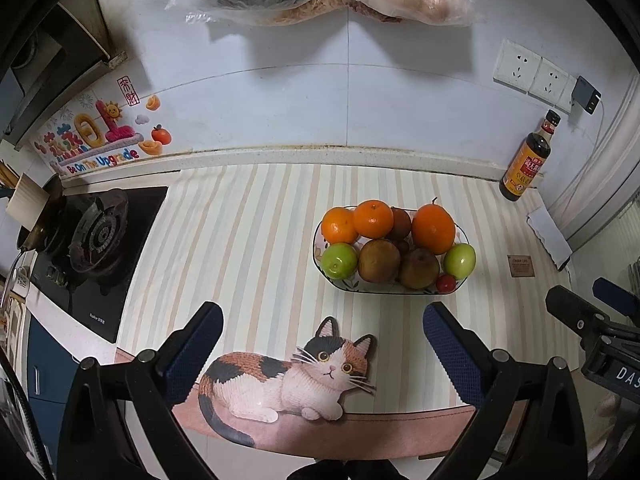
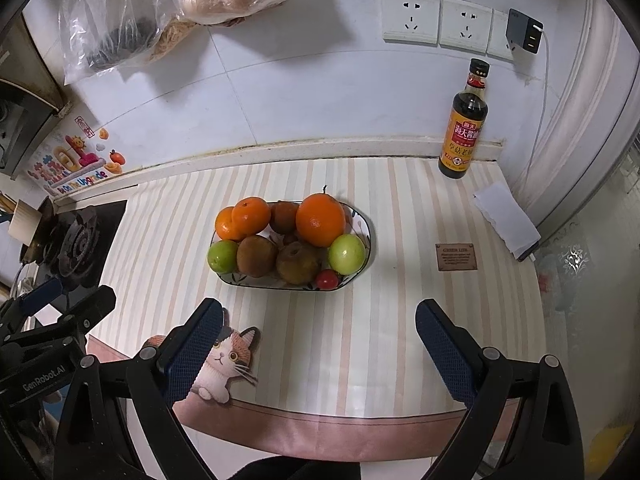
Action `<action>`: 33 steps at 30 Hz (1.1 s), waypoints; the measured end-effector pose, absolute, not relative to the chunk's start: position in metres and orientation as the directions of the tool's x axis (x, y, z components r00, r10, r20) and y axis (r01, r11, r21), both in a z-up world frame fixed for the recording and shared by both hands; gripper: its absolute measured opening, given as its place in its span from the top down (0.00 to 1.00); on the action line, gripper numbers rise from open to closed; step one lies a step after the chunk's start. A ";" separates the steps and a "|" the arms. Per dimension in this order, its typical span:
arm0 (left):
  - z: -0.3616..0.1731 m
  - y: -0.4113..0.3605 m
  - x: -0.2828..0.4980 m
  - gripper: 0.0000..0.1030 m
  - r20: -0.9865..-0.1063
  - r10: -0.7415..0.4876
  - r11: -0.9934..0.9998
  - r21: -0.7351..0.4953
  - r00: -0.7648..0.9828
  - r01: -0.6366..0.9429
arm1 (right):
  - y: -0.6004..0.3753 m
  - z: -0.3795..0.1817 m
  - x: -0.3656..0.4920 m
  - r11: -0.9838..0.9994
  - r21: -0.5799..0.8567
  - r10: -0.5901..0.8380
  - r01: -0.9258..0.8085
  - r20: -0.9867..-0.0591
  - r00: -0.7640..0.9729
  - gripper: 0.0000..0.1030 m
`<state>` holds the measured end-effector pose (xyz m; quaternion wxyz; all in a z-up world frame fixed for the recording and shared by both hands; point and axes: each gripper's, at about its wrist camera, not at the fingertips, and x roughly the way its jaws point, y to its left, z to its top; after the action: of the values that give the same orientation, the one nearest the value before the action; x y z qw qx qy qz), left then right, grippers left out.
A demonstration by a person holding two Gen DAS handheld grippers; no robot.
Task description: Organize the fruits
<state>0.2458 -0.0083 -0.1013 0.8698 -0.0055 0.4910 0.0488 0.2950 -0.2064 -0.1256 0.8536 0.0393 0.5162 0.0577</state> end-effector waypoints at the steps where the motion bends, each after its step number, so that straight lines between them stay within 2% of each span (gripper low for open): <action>1: -0.101 -0.008 0.246 0.00 -0.854 0.079 0.995 0.037 0.514 -0.090 | -0.206 -0.125 0.295 0.990 0.126 0.138 -0.058 -0.876 0.462 0.04; 33: -0.096 -0.008 0.240 0.00 -0.855 0.064 0.996 0.023 0.515 -0.085 | -0.209 -0.123 0.288 0.989 0.132 0.148 -0.068 -0.883 0.446 0.04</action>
<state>0.2398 -0.0083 -0.0960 0.8703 -0.0111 0.4905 0.0428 0.2885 -0.2085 -0.1231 0.8494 0.0383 0.5225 0.0637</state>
